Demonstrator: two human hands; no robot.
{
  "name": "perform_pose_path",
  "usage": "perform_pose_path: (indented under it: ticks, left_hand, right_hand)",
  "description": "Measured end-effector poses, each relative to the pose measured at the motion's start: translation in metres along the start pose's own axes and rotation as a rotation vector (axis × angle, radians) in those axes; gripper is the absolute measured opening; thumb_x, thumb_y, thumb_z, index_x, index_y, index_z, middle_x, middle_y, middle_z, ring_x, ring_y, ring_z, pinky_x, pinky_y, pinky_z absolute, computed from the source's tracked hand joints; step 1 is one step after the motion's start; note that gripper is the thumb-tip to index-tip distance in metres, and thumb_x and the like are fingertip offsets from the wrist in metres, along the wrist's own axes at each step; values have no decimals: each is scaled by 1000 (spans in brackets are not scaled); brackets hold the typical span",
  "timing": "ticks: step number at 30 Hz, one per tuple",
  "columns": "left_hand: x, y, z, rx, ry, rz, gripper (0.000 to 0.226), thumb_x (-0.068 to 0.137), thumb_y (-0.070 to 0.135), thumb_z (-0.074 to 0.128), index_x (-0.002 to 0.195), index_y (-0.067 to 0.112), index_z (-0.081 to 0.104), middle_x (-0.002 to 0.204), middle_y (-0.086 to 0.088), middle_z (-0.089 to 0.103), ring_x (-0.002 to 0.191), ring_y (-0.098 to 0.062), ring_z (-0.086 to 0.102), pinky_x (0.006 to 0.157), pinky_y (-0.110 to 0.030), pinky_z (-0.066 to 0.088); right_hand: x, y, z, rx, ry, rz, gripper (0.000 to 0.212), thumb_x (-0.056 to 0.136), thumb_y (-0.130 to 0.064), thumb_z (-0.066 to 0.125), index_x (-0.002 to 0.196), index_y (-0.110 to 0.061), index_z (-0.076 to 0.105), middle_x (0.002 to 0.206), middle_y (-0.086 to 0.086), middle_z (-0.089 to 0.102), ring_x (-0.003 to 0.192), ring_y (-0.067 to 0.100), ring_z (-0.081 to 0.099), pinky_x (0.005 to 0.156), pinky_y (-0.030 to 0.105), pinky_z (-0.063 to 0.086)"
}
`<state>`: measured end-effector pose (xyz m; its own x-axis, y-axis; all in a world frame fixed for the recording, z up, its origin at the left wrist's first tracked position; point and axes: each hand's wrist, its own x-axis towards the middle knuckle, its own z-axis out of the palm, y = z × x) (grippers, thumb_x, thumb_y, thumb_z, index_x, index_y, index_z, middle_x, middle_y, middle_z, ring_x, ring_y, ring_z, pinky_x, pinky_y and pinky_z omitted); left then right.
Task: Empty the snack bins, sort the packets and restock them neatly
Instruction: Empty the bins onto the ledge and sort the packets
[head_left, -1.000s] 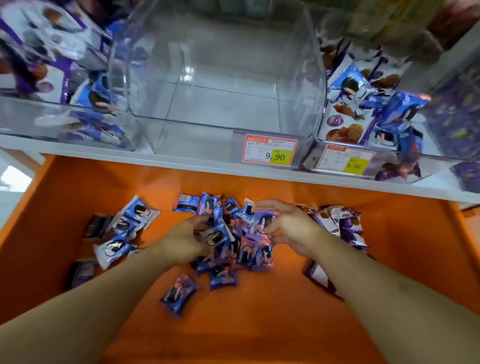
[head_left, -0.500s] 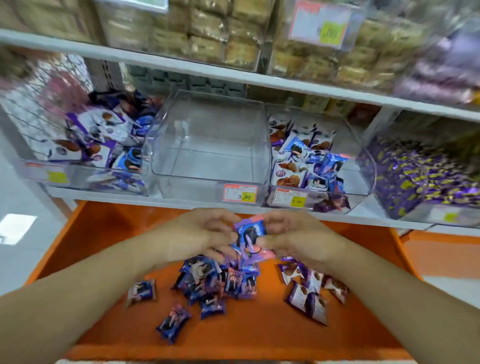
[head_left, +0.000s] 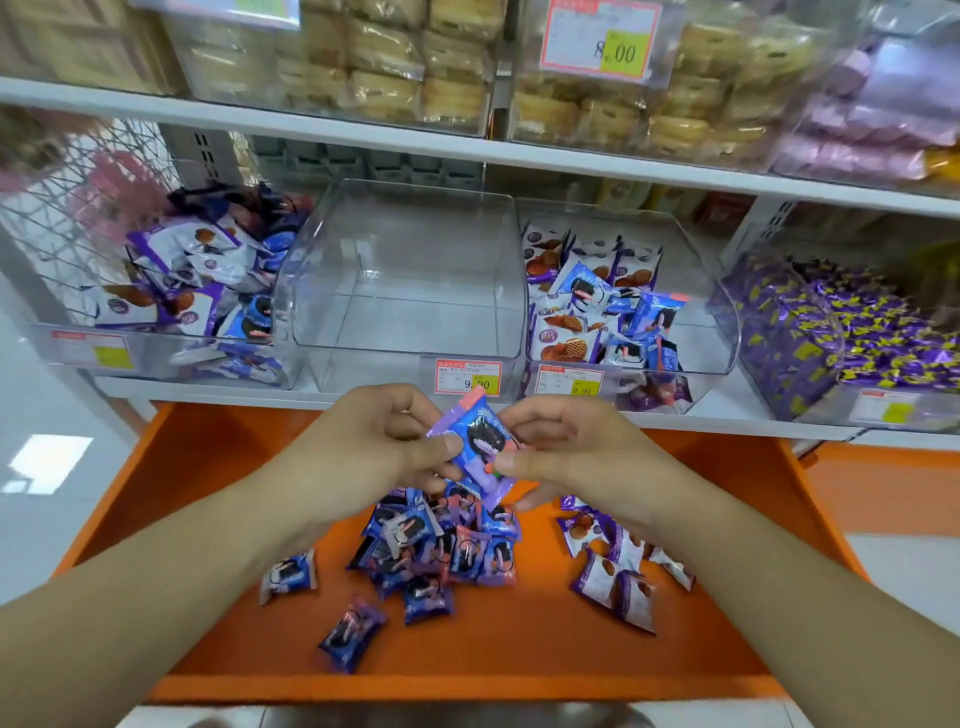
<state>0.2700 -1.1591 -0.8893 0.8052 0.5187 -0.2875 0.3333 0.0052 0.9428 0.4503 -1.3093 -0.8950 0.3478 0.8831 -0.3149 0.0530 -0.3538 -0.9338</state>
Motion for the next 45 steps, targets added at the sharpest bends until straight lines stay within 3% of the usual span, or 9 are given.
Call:
perform_pose_path:
  ticks: [8,13,19,21,25,29,34,39,45]
  left_hand:
    - [5,8,-42,246,4,40,12,96,16,73,102,8,67,85,-6,79,83,-16,77,81,-39,64]
    - [6,-3,-78,402,50,66,8,98,16,69,100,23,66,88,5,79,83,-24,76,78,-60,60]
    - [7,-15,-101,411,85,94,9,97,23,71,97,31,67,89,10,77,85,-26,76,75,-56,62]
    - [9,-20,-102,423,74,100,9,97,25,71,97,32,67,88,15,76,86,-25,75,76,-53,62]
    - [19,-39,-101,455,58,96,10,96,25,71,97,34,68,89,21,74,87,-12,74,83,-42,62]
    - [42,-93,-85,506,-17,-17,10,94,26,72,94,35,69,94,19,74,87,4,68,66,-10,50]
    - [95,-192,-48,600,-127,-181,21,96,21,72,116,24,69,111,6,71,79,10,61,65,-5,44]
    - [127,-251,-18,783,-92,-181,56,88,42,76,139,27,58,131,3,66,113,-17,61,94,-33,54]
    - [146,-277,-3,1049,-101,-99,57,88,48,72,140,33,55,140,2,57,131,-26,44,110,-43,39]
  right_hand:
    - [28,-5,20,-45,114,-62,24,90,-2,79,111,-12,72,93,3,79,89,34,77,71,46,66]
    - [52,21,33,-157,87,73,21,90,-6,82,108,-12,74,99,12,78,84,32,77,67,41,65]
    - [90,108,54,-493,18,307,26,84,-8,87,104,-16,72,103,12,66,61,17,70,61,35,63]
    - [103,139,59,-554,-26,361,32,83,-12,88,111,-16,73,105,10,67,74,23,72,73,45,66]
    - [124,186,63,-717,-27,376,51,93,-24,78,141,-23,62,133,3,66,102,20,68,79,25,53]
    - [150,205,46,-716,158,342,39,98,-15,62,137,-14,58,136,12,64,88,26,68,71,34,55]
    - [191,224,23,-706,199,333,64,97,-31,72,154,-20,46,152,6,54,113,29,68,94,32,54]
    - [214,243,28,-699,171,329,71,97,-40,73,158,-24,41,157,4,50,139,29,52,108,31,44]
    - [219,270,33,-633,284,309,48,89,-36,82,131,-19,65,123,-3,70,97,11,59,77,20,42]
